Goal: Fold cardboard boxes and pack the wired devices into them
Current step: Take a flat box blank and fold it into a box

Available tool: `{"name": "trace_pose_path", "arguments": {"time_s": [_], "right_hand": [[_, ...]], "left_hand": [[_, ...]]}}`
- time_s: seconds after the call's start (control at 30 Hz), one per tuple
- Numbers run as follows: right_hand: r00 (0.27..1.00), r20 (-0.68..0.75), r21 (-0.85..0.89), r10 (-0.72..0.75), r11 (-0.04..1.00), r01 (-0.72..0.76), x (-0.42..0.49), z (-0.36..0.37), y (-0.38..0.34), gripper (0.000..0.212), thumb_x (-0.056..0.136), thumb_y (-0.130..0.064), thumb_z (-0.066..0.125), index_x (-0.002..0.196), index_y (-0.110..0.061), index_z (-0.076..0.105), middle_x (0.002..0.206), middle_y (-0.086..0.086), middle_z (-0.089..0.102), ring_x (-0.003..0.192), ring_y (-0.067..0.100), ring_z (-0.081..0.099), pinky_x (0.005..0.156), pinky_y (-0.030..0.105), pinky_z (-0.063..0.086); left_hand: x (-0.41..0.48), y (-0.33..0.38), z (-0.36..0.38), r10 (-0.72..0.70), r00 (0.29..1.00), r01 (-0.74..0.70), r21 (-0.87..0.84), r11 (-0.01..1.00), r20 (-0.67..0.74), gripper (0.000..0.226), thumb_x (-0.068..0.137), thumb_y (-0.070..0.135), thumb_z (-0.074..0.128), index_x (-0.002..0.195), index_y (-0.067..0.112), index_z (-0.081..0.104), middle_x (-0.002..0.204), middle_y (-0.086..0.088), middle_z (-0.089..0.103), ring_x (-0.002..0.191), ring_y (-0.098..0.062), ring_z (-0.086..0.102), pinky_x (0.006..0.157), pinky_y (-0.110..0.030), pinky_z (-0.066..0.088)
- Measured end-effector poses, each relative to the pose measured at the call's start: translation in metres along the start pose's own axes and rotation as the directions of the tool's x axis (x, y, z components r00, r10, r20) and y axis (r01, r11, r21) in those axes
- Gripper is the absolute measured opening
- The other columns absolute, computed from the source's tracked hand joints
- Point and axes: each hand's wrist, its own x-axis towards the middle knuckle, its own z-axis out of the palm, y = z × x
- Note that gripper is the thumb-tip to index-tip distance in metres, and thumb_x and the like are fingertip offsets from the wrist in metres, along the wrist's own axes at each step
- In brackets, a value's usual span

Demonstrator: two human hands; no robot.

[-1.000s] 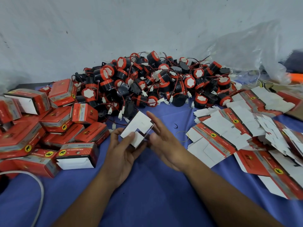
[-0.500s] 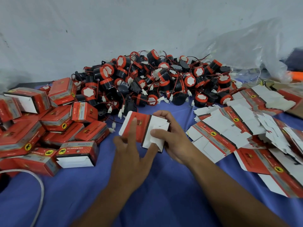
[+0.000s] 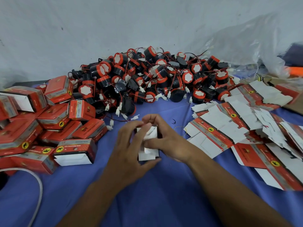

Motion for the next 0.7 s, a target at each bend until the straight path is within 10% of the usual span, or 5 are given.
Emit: {"name": "trace_pose_path", "arguments": {"time_s": [0.13, 0.33, 0.7], "right_hand": [[0.996, -0.085, -0.211, -0.005, 0.977, -0.013, 0.0, 0.008, 0.0, 0.063, 0.079, -0.03, 0.079, 0.131, -0.042, 0.045, 0.114, -0.026, 0.059, 0.101, 0.004, 0.064, 0.084, 0.028, 0.057], [0.967, -0.147, -0.572, -0.207, 0.816, 0.088, -0.005, 0.017, -0.001, 0.06, 0.086, -0.025, 0.073, 0.141, -0.027, 0.05, 0.109, -0.009, 0.07, 0.096, 0.002, 0.065, 0.08, 0.015, 0.053], [0.979, -0.135, -0.456, -0.15, 0.887, 0.072, -0.004, 0.014, -0.002, 0.051, 0.097, -0.015, 0.063, 0.145, -0.025, 0.049, 0.121, -0.004, 0.067, 0.105, 0.006, 0.063, 0.091, 0.021, 0.052]], "left_hand": [[0.002, -0.006, -0.002, -0.076, 0.982, 0.088, 0.06, 0.994, -0.174, 0.072, 0.074, 0.044, 0.074, 0.13, 0.008, 0.047, 0.126, -0.017, 0.05, 0.117, -0.03, 0.046, 0.102, -0.041, 0.041], [0.002, -0.003, 0.002, -0.098, 0.975, 0.115, 0.075, 0.991, -0.197, 0.06, 0.088, 0.05, 0.056, 0.124, 0.003, 0.053, 0.121, -0.02, 0.053, 0.113, -0.031, 0.047, 0.093, -0.051, 0.044], [0.002, -0.006, -0.001, -0.059, 0.981, 0.071, 0.06, 0.996, -0.185, 0.066, 0.073, 0.036, 0.073, 0.124, -0.001, 0.053, 0.122, -0.017, 0.057, 0.116, -0.029, 0.049, 0.1, -0.047, 0.041]]}}
